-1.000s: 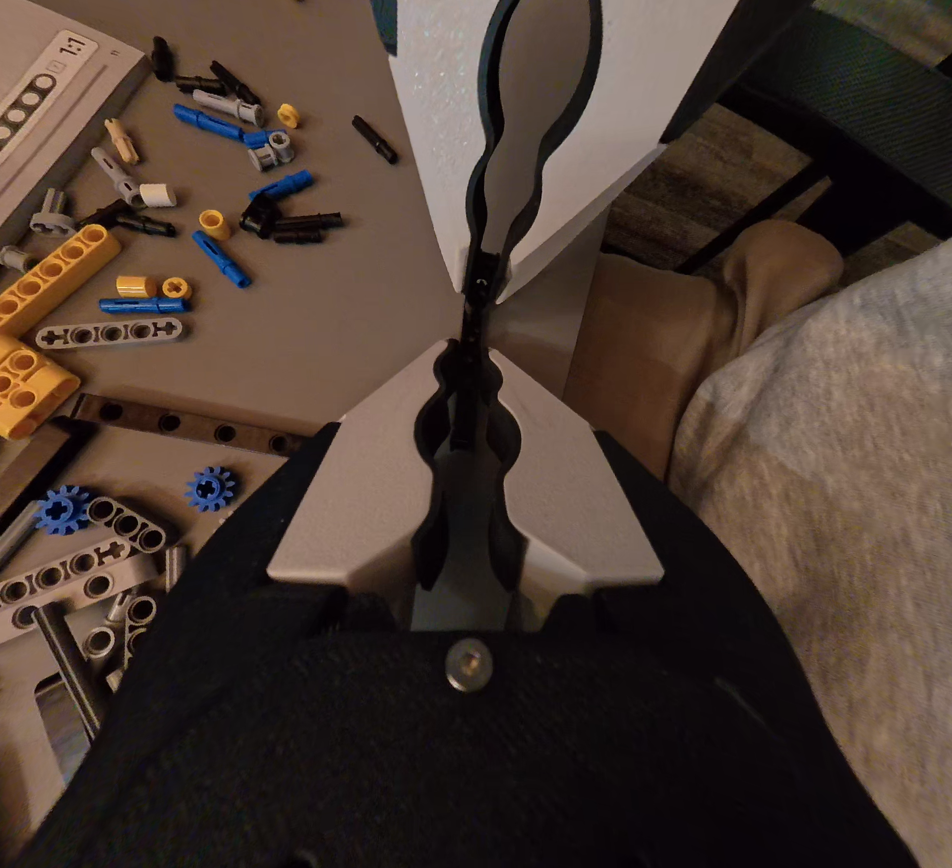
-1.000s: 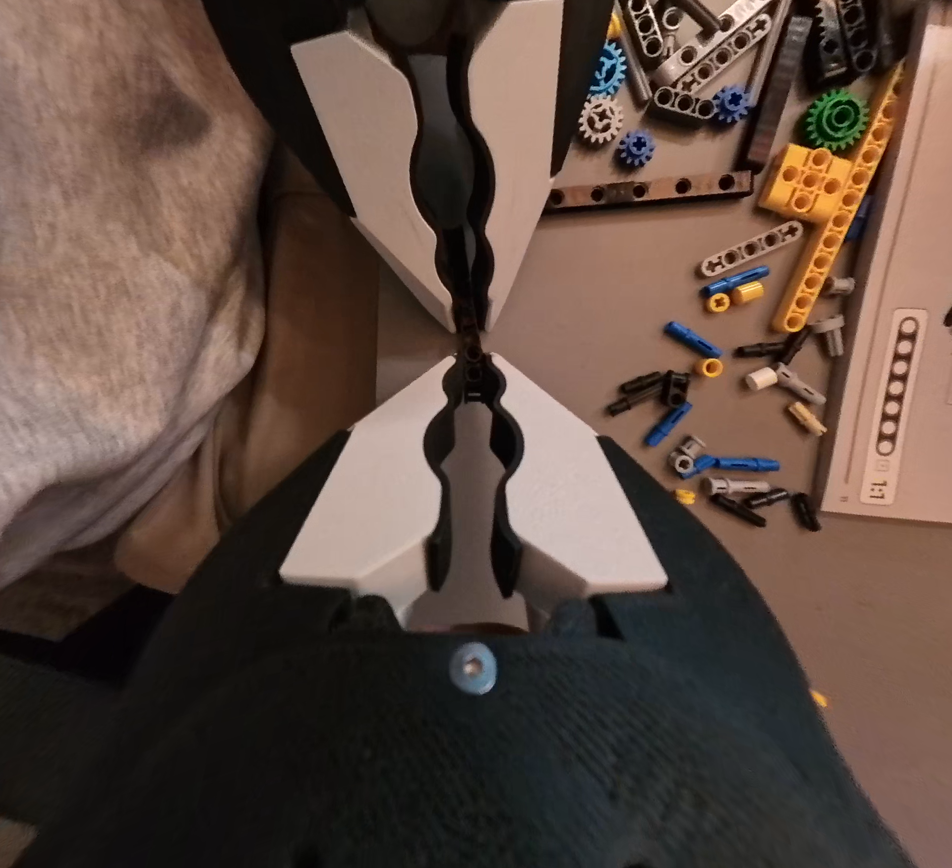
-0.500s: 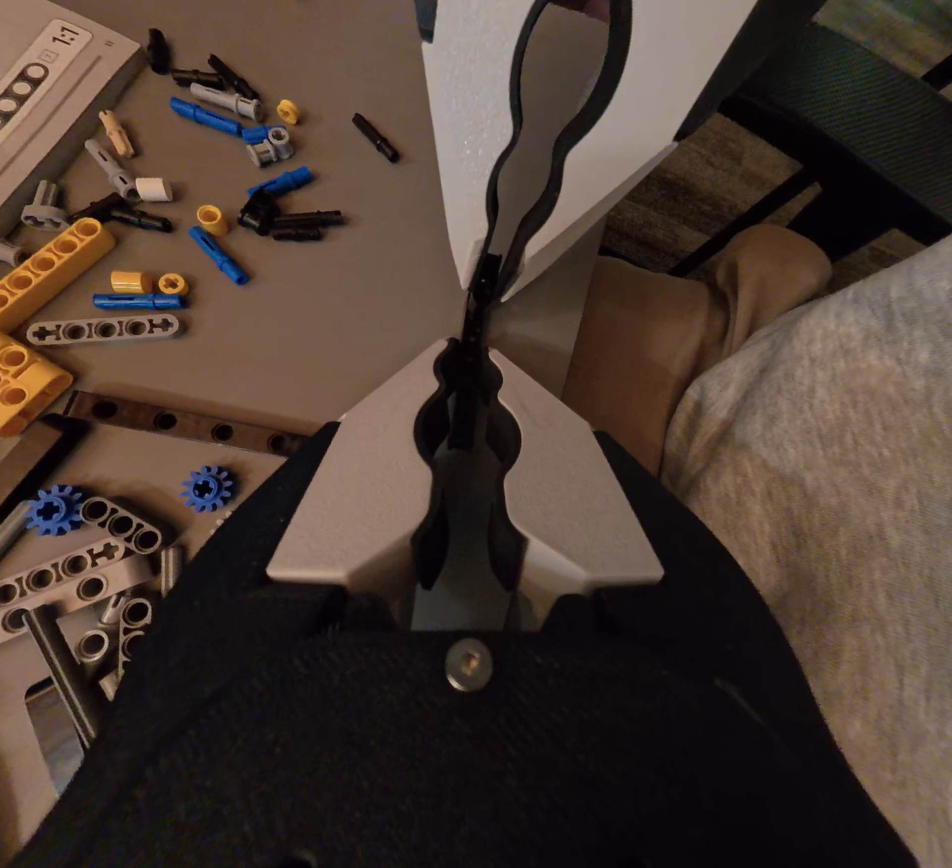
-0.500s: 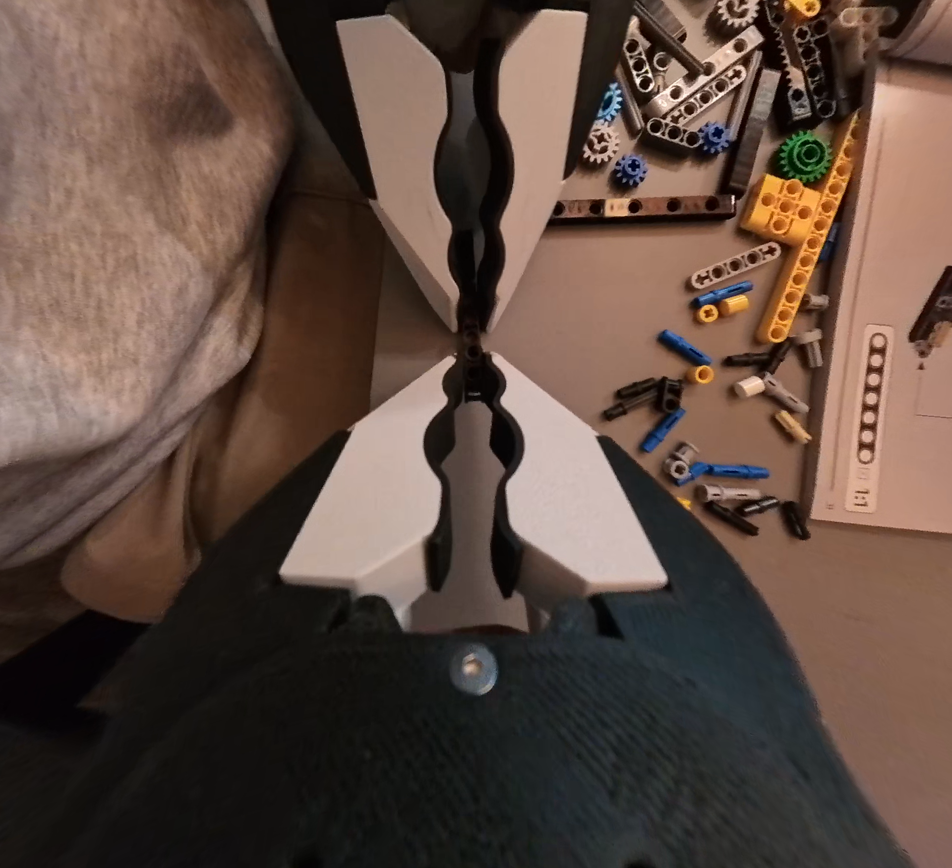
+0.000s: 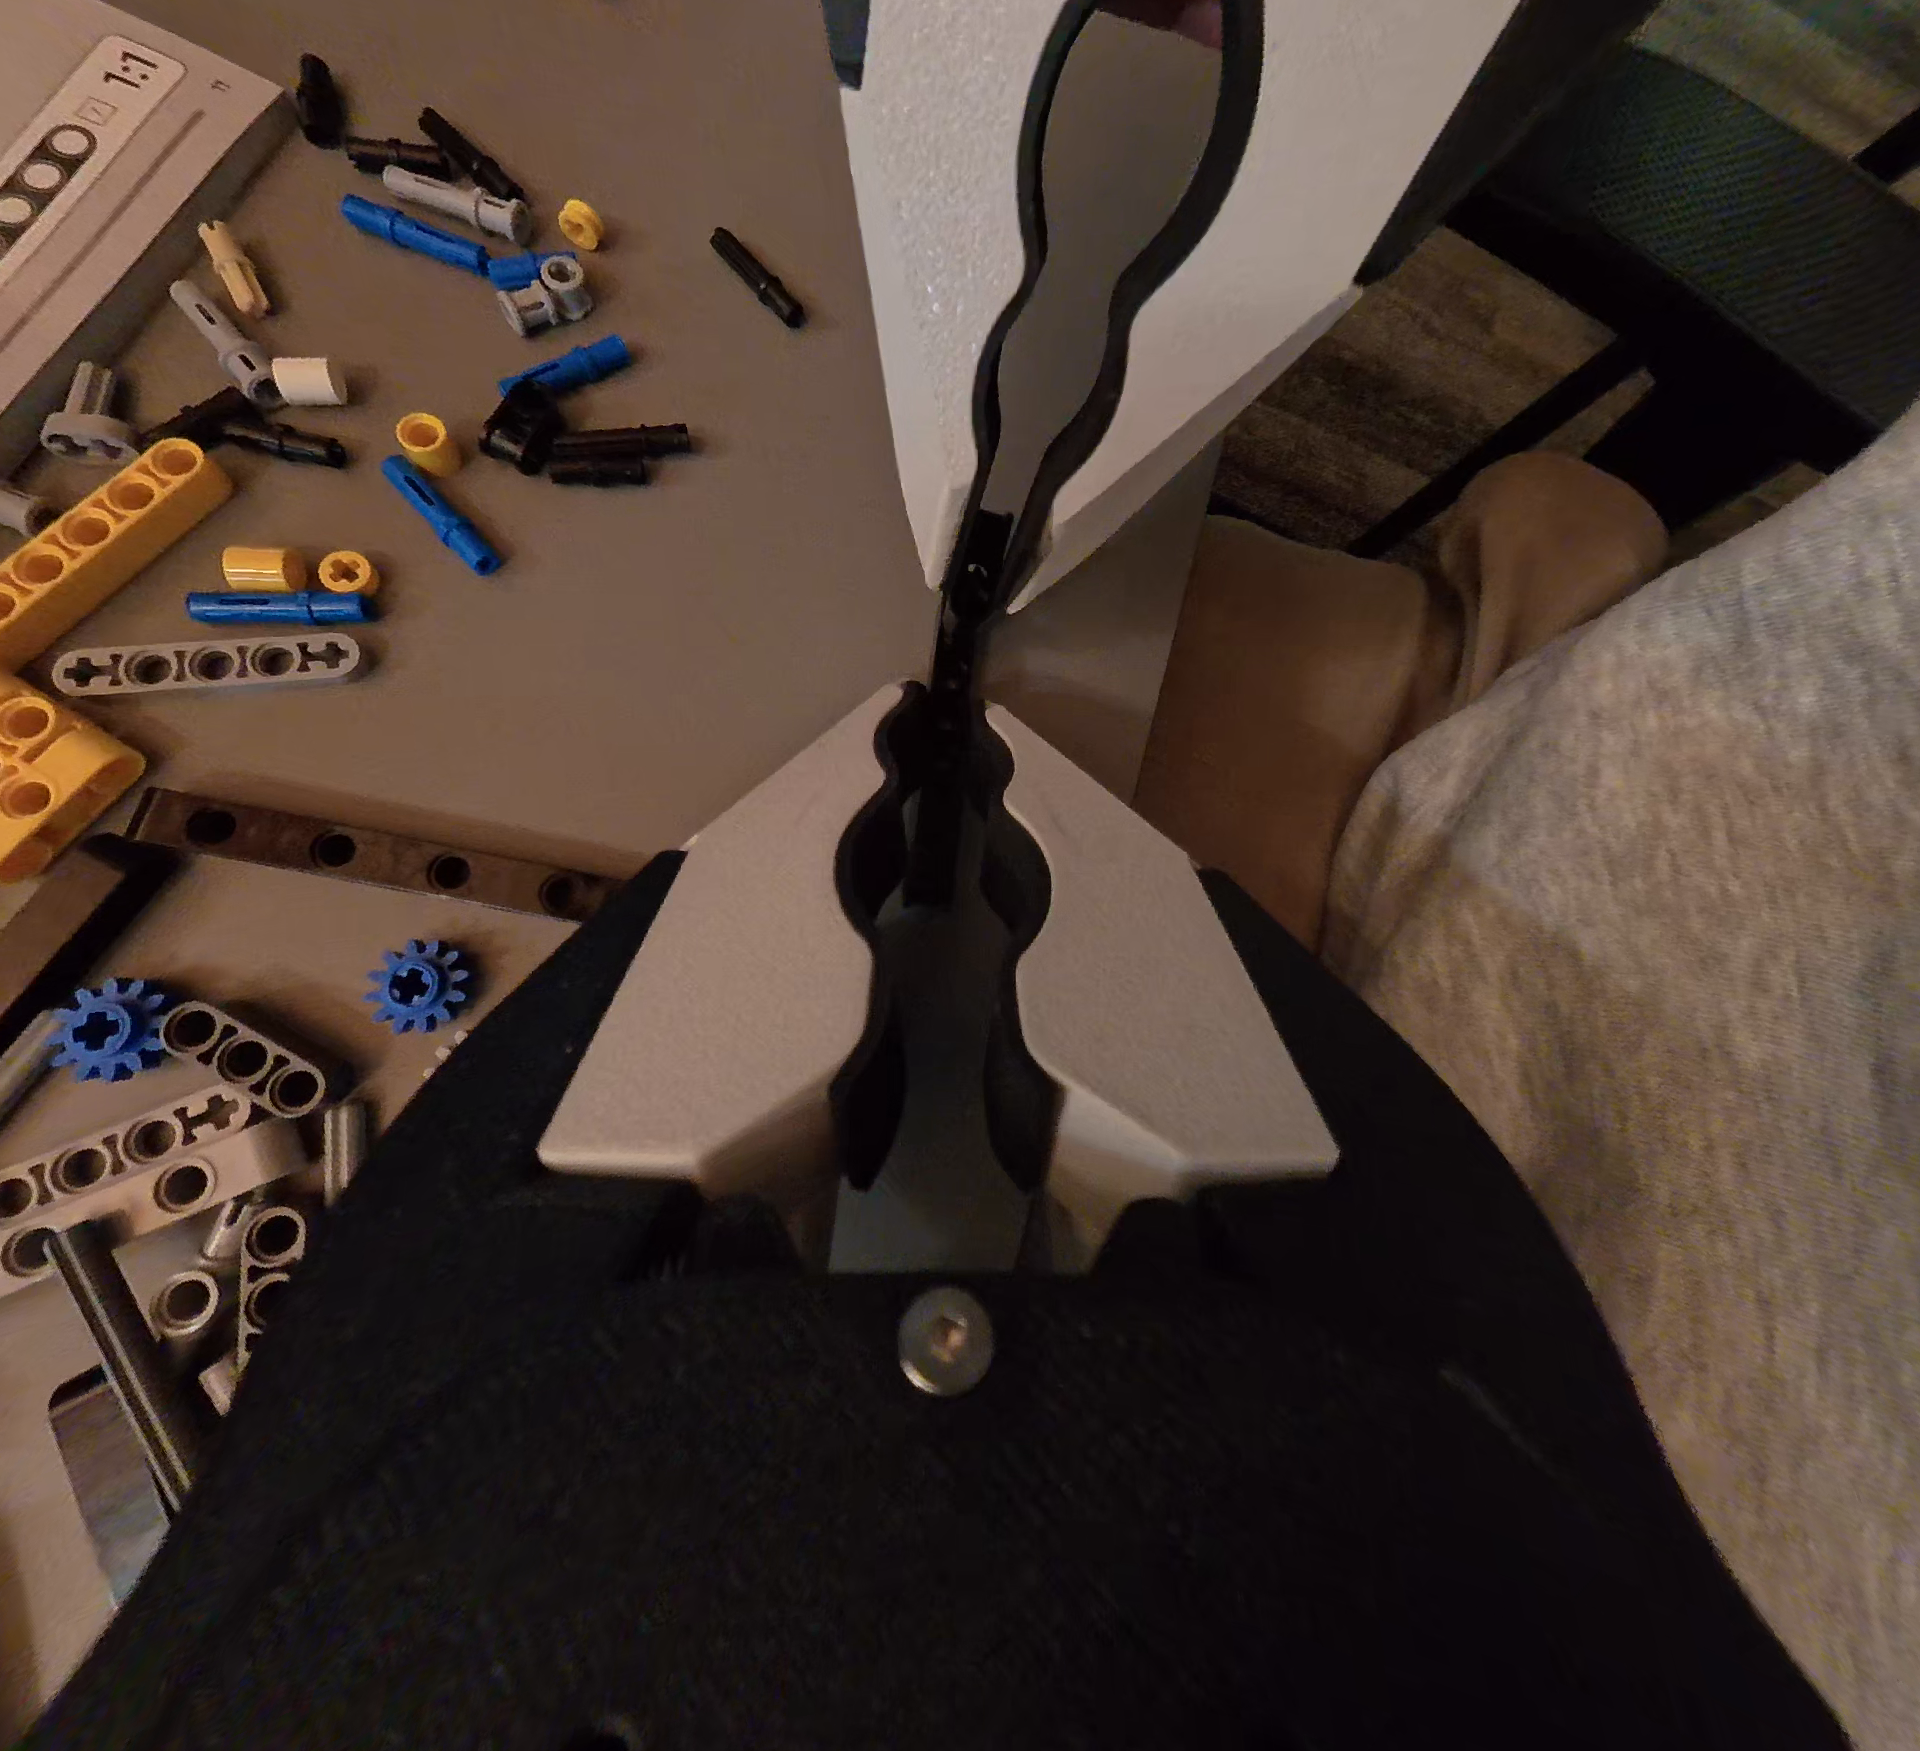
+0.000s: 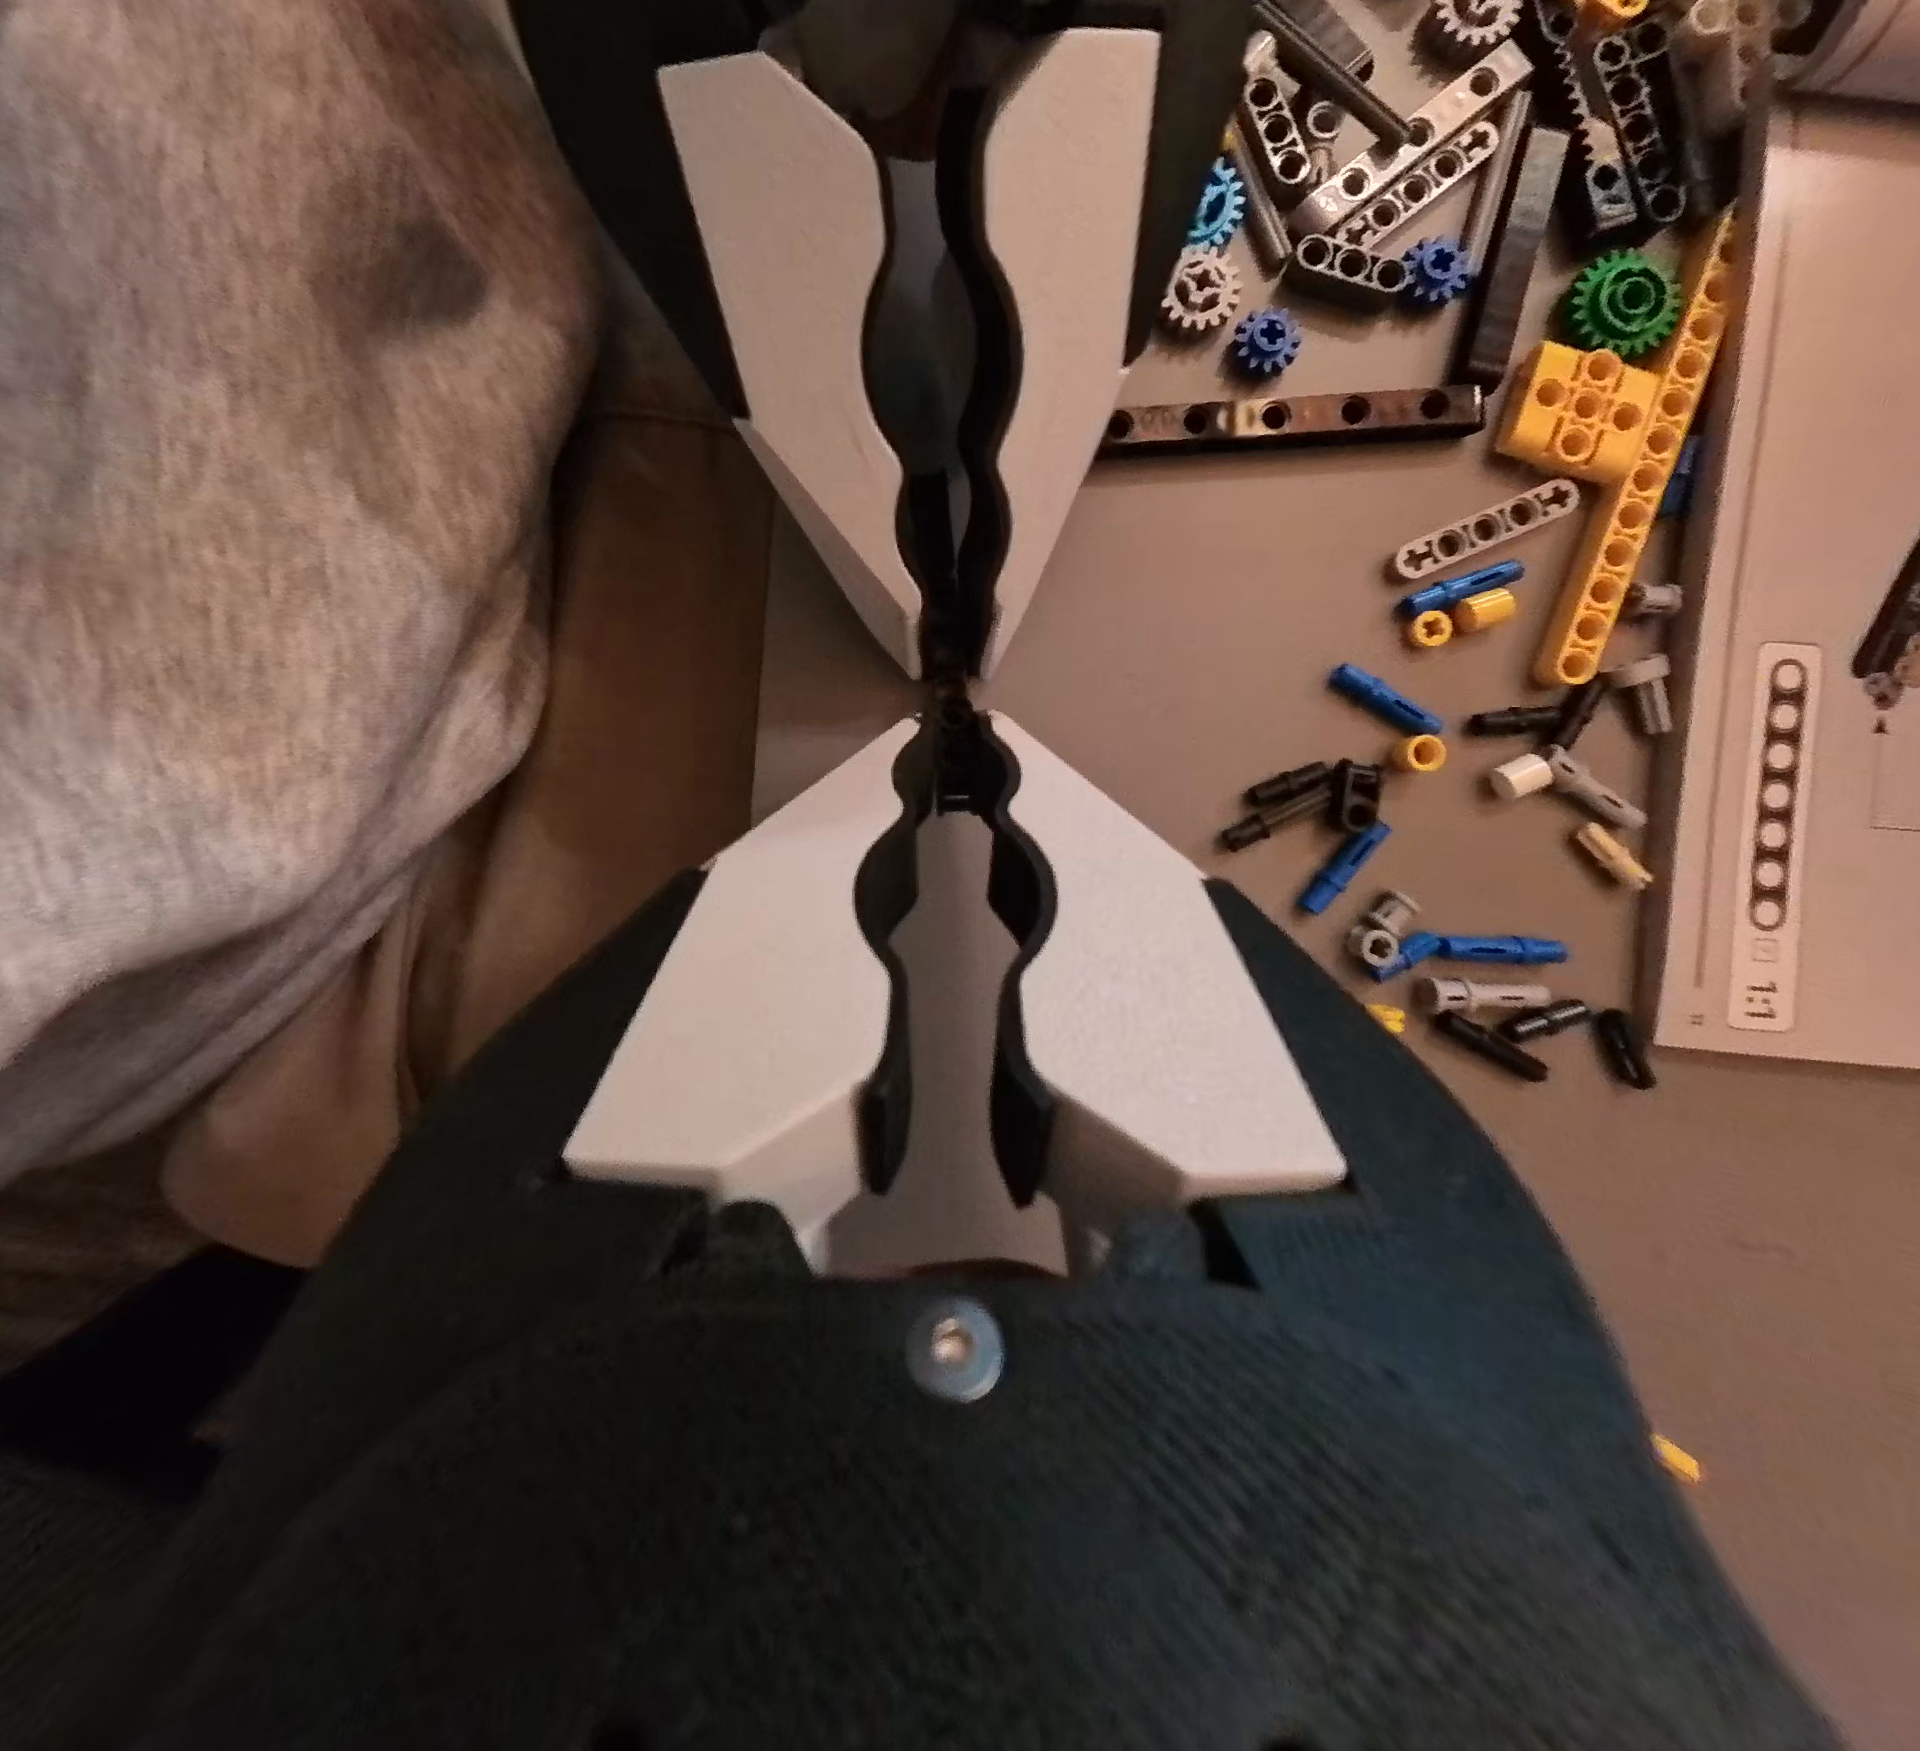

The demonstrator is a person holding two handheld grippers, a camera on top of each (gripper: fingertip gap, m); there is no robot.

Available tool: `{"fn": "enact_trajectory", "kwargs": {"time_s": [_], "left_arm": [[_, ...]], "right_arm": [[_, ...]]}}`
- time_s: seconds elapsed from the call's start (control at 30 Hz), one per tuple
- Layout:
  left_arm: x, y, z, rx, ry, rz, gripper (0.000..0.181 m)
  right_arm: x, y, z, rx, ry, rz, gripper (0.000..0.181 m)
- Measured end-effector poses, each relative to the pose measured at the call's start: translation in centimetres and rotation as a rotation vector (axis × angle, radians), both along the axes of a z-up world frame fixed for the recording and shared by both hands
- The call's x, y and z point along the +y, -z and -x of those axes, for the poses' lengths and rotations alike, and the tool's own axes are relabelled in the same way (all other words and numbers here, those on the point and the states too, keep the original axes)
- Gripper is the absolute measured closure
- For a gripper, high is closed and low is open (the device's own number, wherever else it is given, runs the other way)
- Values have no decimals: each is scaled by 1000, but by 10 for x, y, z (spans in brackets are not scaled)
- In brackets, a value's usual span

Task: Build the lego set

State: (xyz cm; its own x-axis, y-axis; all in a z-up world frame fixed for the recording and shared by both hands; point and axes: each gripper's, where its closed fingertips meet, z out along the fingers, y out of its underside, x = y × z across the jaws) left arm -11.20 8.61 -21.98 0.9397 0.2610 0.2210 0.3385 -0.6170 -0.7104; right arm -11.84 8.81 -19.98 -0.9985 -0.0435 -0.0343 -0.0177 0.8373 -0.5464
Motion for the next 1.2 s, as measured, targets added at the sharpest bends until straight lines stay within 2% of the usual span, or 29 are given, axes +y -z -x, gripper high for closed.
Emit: {"fn": "enact_trajectory", "kwargs": {"time_s": [0.4,0.63,1.2], "left_arm": [[0,0,0,8,-3,0,172],[0,0,0,-27,-4,-9,171],[0,0,0,-22,-4,-7,171]], "right_arm": [[1,0,-1,-42,-25,64,176],[2,1,-1,-71,-37,39,176],[1,2,-1,-16,-46,34,175]]}}
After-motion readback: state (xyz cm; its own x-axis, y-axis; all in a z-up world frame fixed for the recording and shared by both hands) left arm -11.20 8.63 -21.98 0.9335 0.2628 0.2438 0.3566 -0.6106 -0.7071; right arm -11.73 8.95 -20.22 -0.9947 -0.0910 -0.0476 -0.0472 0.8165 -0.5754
